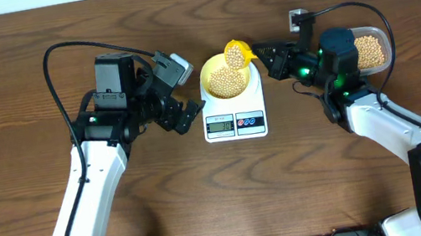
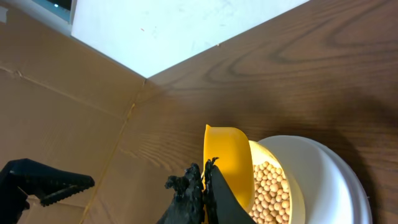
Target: Scoop item into bowl and weigh 50g on scale
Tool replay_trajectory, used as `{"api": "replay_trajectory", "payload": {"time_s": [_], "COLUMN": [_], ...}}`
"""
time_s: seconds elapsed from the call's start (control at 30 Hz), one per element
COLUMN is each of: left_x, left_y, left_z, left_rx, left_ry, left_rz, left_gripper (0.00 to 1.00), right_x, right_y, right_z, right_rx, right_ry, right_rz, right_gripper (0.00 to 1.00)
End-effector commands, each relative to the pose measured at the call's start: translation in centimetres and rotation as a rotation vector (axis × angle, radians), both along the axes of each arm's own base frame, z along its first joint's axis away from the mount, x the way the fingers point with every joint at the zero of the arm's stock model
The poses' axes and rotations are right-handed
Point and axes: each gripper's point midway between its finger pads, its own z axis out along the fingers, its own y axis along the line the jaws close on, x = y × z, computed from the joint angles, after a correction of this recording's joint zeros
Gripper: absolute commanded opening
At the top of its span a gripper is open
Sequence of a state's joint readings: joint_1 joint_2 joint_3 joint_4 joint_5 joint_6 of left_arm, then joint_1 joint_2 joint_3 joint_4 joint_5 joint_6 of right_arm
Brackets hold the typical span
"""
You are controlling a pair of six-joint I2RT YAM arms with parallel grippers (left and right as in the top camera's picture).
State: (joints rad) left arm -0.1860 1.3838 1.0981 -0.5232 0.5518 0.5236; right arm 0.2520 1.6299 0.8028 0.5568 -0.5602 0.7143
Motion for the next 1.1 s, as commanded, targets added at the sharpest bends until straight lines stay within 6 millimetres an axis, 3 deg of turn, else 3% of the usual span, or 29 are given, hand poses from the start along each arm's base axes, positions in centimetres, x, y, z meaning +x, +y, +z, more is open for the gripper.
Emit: {"api": "replay_trajectory", "payload": {"time_s": [0.0,0.2,1.07], "left_x": [-0.3,-0.3,-0.3], "left_y": [-0.1,-0.1,-0.1], "left_z": [0.2,0.2,0.2], "left_rx": [-0.013,-0.013,-0.013], "left_ry": [0.0,0.0,0.0], "left_rz": [-0.003,-0.003,-0.003], "left_gripper": [0.97,0.98,0.98], "right_x": [0.0,-0.3,-0.8], "right_y": [0.2,0.3,1.4], "right_z": [-0.5,-1.2,-1.0], "right_rx": [-0.027,-0.095,-0.243], "right_ry": [-0.01,-0.041,-0.222], "right_rz": [0.006,0.033,0.116], "right_gripper": [0.01,0.01,0.01]}}
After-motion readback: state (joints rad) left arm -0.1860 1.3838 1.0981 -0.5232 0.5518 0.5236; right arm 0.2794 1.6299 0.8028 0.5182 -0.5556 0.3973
